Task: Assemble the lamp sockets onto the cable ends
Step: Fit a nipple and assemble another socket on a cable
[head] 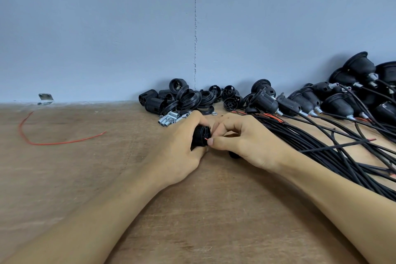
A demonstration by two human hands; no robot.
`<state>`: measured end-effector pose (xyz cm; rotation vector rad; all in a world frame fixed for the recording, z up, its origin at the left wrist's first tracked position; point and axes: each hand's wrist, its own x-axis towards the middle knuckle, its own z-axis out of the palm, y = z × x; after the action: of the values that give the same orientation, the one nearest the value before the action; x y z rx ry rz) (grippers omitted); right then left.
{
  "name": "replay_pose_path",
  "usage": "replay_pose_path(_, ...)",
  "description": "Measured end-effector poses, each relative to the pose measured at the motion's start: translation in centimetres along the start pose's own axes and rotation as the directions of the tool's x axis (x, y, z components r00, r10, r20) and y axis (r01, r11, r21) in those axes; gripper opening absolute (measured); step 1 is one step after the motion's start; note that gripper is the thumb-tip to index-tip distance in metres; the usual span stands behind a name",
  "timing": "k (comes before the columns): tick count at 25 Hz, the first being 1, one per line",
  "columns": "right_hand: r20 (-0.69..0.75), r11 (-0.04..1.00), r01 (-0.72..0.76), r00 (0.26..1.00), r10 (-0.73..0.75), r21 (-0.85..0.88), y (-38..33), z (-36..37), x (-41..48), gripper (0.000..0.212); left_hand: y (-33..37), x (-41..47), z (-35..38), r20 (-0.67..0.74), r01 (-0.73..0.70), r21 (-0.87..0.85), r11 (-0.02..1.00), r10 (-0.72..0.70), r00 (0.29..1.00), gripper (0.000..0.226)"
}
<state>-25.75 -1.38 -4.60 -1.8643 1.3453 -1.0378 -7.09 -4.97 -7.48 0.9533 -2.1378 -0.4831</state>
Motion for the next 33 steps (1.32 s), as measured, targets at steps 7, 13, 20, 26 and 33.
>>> replay_pose_path(7, -0.046, 0.984, 0.042, 0.998, -0.051, -0.173, -0.2, 0.0, -0.3, 0.01, -0.4, 0.3, -0.5, -0.061, -0.181, 0.177, 0.967, 0.194, 0.979, 0.046)
replay_pose_path(13, -0.053, 0.813, 0.231, 0.951, -0.306, -0.535, -0.5, 0.6, -1.1, 0.004, -0.7, 0.4, -0.2, -0.075, -0.121, 0.172, 0.978, 0.135, 0.988, 0.041)
replay_pose_path(20, -0.052, 0.64, 0.266, 0.9, -0.432, -0.721, -0.4, 0.9, -1.3, 0.003, -0.6, 0.4, -0.4, -0.053, -0.083, 0.154, 0.985, 0.092, 0.994, 0.038)
replay_pose_path(26, -0.033, 0.675, 0.286, 0.908, -0.418, -0.68, 0.0, 1.0, -1.0, 0.003, -0.3, 0.3, -0.7, -0.015, -0.137, 0.153, 0.979, 0.141, 0.99, 0.041)
replay_pose_path(33, -0.12, 0.84, 0.245, 0.932, -0.341, -0.484, 0.5, 0.9, -0.6, 0.007, -1.0, 0.6, -0.6, 0.0, -0.116, -0.024, 0.993, 0.116, 0.993, 0.045)
